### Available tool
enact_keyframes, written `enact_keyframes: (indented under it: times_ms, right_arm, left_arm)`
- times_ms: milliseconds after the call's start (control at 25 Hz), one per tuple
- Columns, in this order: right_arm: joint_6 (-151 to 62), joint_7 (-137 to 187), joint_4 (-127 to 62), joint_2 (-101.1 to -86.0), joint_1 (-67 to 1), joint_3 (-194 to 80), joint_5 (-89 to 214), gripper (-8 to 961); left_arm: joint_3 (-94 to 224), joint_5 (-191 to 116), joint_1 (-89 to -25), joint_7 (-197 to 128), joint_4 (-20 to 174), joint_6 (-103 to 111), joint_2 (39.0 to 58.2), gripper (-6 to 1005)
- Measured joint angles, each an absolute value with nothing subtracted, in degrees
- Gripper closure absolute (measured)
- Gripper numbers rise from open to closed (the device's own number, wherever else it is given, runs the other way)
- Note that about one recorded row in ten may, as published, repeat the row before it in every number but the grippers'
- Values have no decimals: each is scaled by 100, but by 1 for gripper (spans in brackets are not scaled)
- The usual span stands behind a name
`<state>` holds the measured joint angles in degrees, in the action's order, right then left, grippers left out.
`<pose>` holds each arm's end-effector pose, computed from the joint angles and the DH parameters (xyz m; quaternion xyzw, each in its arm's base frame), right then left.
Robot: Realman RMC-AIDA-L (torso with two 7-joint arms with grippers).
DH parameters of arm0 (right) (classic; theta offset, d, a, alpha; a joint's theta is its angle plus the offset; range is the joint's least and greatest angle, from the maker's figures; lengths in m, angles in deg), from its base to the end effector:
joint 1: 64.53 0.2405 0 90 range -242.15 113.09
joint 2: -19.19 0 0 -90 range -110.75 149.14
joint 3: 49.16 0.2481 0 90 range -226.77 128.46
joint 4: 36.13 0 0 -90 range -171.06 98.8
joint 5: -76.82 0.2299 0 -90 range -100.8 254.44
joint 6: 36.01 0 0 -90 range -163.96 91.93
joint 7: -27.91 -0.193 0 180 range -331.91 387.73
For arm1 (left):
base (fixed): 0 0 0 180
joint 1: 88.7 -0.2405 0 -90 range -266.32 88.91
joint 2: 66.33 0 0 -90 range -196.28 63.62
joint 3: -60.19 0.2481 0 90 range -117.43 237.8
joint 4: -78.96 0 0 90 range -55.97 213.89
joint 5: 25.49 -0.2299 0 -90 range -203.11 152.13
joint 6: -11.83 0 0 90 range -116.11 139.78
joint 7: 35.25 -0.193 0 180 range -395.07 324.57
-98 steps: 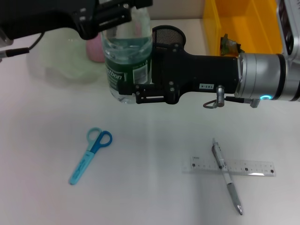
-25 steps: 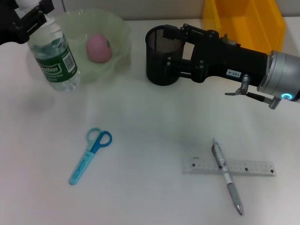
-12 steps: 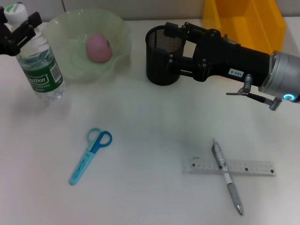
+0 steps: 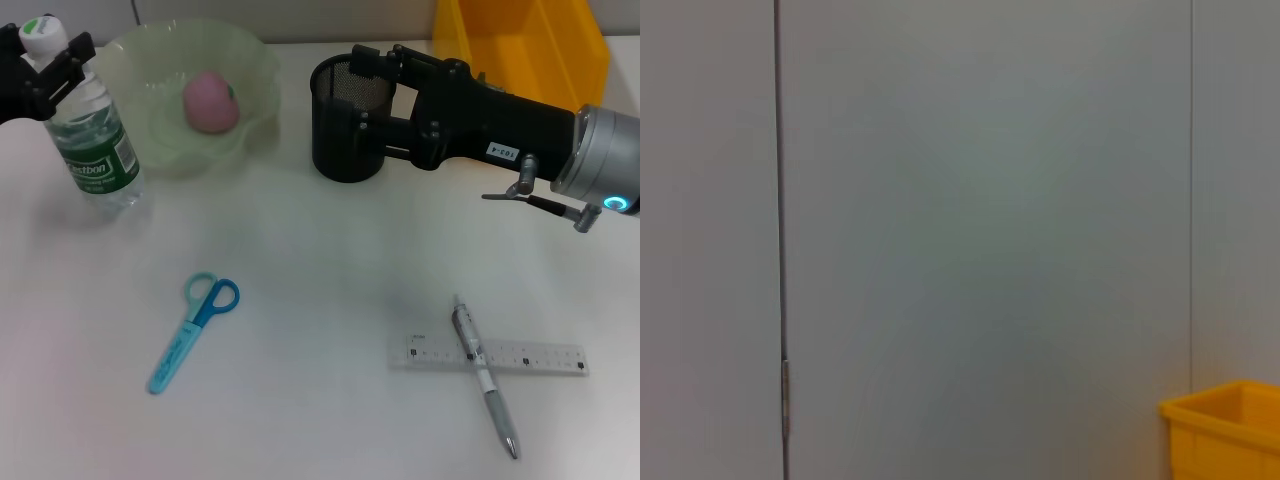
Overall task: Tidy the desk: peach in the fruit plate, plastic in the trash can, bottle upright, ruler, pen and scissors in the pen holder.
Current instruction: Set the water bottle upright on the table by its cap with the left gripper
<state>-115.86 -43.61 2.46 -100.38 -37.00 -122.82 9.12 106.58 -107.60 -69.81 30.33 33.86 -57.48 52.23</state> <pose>0.1483 0.3722 -0.0542 -0.8878 0.1383 0.4172 0.1363 -0.2857 0.4031 0.0545 -0.8346 -0.1809 -0.3028 0.4232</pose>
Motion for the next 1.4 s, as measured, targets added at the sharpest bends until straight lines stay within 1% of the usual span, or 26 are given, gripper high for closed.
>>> enact_keyframes:
  times_ms: [280,1400]
  right_arm:
    - [-11581,-4372,246,-10041,-3705,-12280,911,185]
    - [-11542,-4345,248,-10024,-3616,-12183,905,191]
  left_arm:
    - [10659,-10716,-6830,2813,3636,-5616,5226,548]
    - [10632,-10688,-6938,2711,3651,-5423,5207,546]
